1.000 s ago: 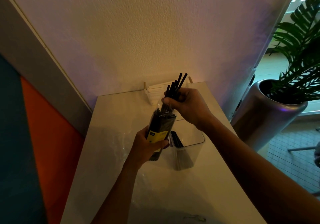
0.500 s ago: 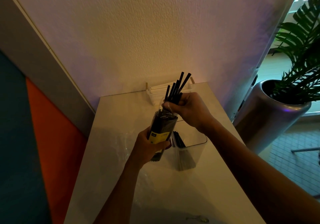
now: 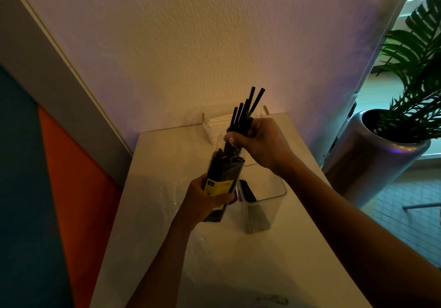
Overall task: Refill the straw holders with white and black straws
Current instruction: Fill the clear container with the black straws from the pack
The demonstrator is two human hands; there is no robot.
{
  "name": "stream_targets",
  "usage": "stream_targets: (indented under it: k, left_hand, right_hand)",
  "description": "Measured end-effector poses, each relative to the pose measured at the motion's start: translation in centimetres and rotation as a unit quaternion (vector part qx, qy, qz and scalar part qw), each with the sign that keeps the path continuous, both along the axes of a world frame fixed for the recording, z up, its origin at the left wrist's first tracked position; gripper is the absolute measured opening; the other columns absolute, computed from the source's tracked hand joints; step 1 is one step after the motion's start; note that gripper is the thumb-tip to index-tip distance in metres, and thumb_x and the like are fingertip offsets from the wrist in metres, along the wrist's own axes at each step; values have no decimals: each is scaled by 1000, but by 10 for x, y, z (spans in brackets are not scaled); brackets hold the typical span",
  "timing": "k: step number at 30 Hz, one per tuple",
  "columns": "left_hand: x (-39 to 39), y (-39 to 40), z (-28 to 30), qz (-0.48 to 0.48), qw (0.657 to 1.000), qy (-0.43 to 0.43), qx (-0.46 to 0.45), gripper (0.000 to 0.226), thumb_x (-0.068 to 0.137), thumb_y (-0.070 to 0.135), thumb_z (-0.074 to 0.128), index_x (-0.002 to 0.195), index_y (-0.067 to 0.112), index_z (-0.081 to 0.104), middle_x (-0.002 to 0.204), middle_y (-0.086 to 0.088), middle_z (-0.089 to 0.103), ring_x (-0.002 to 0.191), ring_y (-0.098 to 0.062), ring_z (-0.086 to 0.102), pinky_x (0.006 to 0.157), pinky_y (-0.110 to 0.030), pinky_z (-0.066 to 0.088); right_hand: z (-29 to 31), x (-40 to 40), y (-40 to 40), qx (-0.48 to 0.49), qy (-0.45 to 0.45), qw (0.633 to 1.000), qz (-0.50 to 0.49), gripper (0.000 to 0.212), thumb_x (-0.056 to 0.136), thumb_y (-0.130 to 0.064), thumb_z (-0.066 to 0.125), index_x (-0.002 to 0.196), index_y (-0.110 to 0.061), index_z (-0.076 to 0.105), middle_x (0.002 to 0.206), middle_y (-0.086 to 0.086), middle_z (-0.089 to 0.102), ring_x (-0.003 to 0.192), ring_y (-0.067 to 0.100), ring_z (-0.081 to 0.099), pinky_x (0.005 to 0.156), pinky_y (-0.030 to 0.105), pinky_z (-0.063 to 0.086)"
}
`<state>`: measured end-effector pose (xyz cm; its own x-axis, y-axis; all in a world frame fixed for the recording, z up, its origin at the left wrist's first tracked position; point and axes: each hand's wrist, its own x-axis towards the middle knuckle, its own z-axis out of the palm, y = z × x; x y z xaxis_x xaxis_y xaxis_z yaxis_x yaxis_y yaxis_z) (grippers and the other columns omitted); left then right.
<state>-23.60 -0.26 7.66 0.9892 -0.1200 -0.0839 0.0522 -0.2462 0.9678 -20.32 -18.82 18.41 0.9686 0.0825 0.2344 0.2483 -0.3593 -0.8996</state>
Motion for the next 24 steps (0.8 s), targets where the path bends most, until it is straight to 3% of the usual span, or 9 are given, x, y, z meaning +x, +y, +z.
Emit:
stream_targets:
  k: [5, 10, 15, 24]
  left_hand:
    - [-1, 3, -3, 11, 1000, -4, -4, 48, 66, 1, 84, 105, 20, 64, 89, 14, 70, 79, -1, 69, 64, -17, 55]
    - [0, 5, -6, 23, 1000, 3, -15, 46, 65, -2, 84, 96, 26, 64, 87, 12, 72, 76, -3, 70, 62, -17, 55]
    - [3, 7, -12, 23, 1000, 1, 2, 48, 65, 2, 85, 102, 24, 65, 91, 11, 71, 79, -4, 70, 66, -20, 57]
    - [9, 8, -23, 60, 997, 4, 39, 52, 67, 10, 86, 113, 19, 64, 96, 6, 71, 84, -13, 69, 72, -30, 59]
  right_hand:
    - [13, 2, 0, 17, -17, 1000, -16, 16, 90, -21, 70, 103, -14, 73, 85, -15, 71, 79, -8, 68, 66, 5, 48]
    - [26, 7, -3, 47, -29, 998, -40, 21, 89, -21, 70, 107, -11, 72, 96, -4, 75, 86, -2, 70, 72, 9, 52]
    - [37, 13, -5, 19, -67, 995, -75, 26, 89, -25, 71, 110, -10, 72, 102, -2, 75, 89, -1, 70, 79, 13, 55]
    - [81, 14, -7, 12, -140, 982, -128, 22, 90, -26, 70, 107, -12, 73, 97, -4, 75, 77, -3, 70, 67, 13, 55]
